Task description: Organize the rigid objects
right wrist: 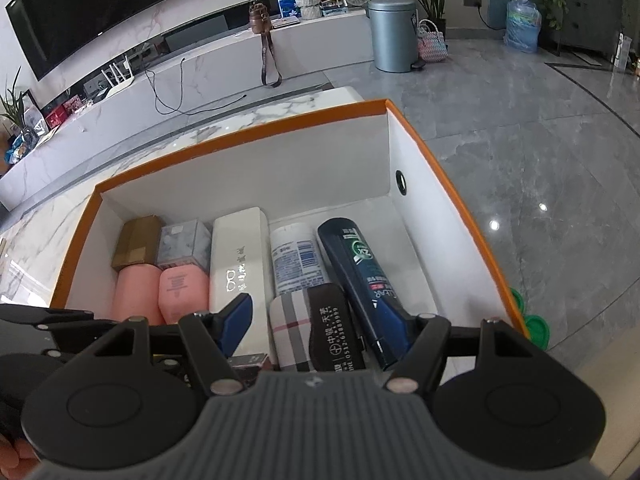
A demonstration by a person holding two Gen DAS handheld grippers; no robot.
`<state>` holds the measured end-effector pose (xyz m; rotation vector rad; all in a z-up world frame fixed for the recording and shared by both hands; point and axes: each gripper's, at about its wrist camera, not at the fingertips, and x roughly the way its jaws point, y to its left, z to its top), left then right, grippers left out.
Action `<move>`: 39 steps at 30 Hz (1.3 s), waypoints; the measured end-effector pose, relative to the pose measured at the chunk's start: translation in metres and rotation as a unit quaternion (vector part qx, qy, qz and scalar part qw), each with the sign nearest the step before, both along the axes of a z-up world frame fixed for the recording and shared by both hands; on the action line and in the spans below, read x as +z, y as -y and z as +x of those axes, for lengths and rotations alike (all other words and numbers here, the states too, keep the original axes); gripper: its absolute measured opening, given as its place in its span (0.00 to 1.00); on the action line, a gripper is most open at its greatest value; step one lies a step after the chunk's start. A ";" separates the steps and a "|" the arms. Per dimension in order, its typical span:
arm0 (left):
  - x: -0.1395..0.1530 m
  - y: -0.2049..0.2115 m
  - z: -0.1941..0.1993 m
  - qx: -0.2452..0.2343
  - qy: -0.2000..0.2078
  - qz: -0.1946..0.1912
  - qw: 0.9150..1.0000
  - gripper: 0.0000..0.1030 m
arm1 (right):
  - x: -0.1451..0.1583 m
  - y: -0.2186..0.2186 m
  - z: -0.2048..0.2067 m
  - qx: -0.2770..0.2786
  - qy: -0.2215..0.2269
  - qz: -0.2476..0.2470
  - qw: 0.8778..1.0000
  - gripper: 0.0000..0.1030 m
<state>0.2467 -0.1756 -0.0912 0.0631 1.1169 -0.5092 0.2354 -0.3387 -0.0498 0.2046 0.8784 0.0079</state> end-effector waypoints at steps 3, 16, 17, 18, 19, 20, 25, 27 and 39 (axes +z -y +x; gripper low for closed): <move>0.000 0.000 -0.001 0.005 0.005 0.010 1.000 0.59 | 0.002 -0.002 -0.002 0.002 0.001 0.002 1.000 0.67; 0.032 -0.015 -0.025 0.019 0.063 -0.001 0.998 0.76 | 0.031 -0.005 -0.025 0.007 0.035 -0.004 0.999 0.71; 0.037 -0.016 -0.028 0.021 0.073 -0.002 0.997 0.77 | 0.035 -0.005 -0.027 0.007 0.040 -0.004 0.999 0.71; 0.042 -0.019 -0.032 0.026 0.085 -0.004 0.996 0.77 | 0.040 -0.006 -0.030 0.008 0.046 -0.005 0.999 0.72; 0.049 -0.023 -0.037 0.032 0.101 -0.007 0.994 0.77 | 0.044 -0.007 -0.033 0.009 0.051 -0.006 0.999 0.73; 0.054 -0.026 -0.041 0.037 0.117 -0.007 0.992 0.78 | 0.048 -0.008 -0.037 0.011 0.058 -0.007 0.998 0.73; 0.072 -0.047 -0.067 0.073 0.183 0.009 0.980 0.85 | 0.060 -0.020 -0.056 0.038 0.082 -0.025 0.996 0.74; 0.072 -0.056 -0.075 0.089 0.190 0.017 0.978 0.85 | 0.058 -0.028 -0.061 0.055 0.080 -0.032 0.995 0.74; 0.055 -0.088 -0.119 0.158 0.213 0.044 0.963 0.92 | 0.033 -0.064 -0.090 0.105 0.091 -0.056 0.989 0.74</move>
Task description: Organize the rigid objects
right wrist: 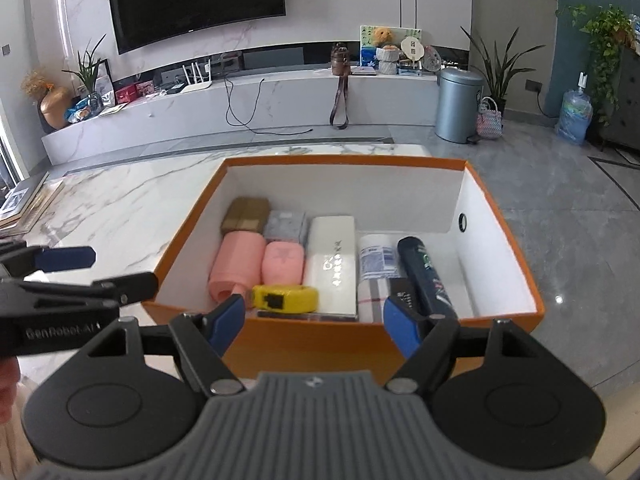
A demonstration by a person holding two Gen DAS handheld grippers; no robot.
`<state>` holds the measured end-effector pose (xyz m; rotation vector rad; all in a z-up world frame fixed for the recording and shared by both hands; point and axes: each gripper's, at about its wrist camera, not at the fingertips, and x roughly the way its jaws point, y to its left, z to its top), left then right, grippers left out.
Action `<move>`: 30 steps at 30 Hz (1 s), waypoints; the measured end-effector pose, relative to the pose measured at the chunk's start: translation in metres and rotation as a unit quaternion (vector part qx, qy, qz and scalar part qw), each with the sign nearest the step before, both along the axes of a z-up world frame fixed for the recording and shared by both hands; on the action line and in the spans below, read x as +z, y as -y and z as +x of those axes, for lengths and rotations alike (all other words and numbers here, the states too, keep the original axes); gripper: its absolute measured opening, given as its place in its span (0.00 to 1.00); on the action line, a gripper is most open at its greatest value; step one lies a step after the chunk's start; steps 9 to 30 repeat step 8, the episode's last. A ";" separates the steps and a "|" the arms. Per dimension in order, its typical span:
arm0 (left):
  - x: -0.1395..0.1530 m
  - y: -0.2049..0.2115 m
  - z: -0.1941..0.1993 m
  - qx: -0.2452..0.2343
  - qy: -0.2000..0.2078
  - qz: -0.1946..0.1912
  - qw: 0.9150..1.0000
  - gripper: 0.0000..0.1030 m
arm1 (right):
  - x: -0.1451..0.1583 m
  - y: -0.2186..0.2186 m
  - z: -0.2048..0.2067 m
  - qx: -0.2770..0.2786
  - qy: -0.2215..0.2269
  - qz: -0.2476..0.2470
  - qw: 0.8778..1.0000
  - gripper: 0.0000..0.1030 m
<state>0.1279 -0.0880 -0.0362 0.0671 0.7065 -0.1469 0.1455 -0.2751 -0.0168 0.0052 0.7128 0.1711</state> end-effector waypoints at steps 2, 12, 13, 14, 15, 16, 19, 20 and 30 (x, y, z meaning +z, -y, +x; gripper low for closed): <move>-0.002 -0.002 -0.003 0.001 -0.002 -0.004 1.000 0.92 | -0.001 -0.002 -0.001 0.001 -0.001 0.000 1.000 0.74; -0.004 -0.007 -0.009 0.006 -0.002 -0.011 1.000 0.92 | -0.002 -0.004 -0.004 0.003 -0.003 0.000 1.000 0.74; -0.004 -0.007 -0.009 0.006 -0.002 -0.011 1.000 0.92 | -0.002 -0.004 -0.004 0.003 -0.003 0.000 1.000 0.74; -0.004 -0.007 -0.009 0.006 -0.002 -0.011 1.000 0.92 | -0.002 -0.004 -0.004 0.003 -0.003 0.000 1.000 0.74; -0.004 -0.007 -0.009 0.006 -0.002 -0.011 1.000 0.92 | -0.002 -0.004 -0.004 0.003 -0.003 0.000 1.000 0.74; -0.004 -0.007 -0.009 0.006 -0.002 -0.011 1.000 0.92 | -0.002 -0.004 -0.004 0.003 -0.003 0.000 1.000 0.74; -0.004 -0.007 -0.009 0.006 -0.002 -0.011 1.000 0.92 | -0.002 -0.004 -0.004 0.003 -0.003 0.000 1.000 0.74; -0.004 -0.007 -0.009 0.006 -0.002 -0.011 1.000 0.92 | -0.002 -0.004 -0.004 0.003 -0.003 0.000 1.000 0.74; -0.004 -0.007 -0.009 0.006 -0.002 -0.011 1.000 0.92 | -0.002 -0.004 -0.004 0.003 -0.003 0.000 1.000 0.74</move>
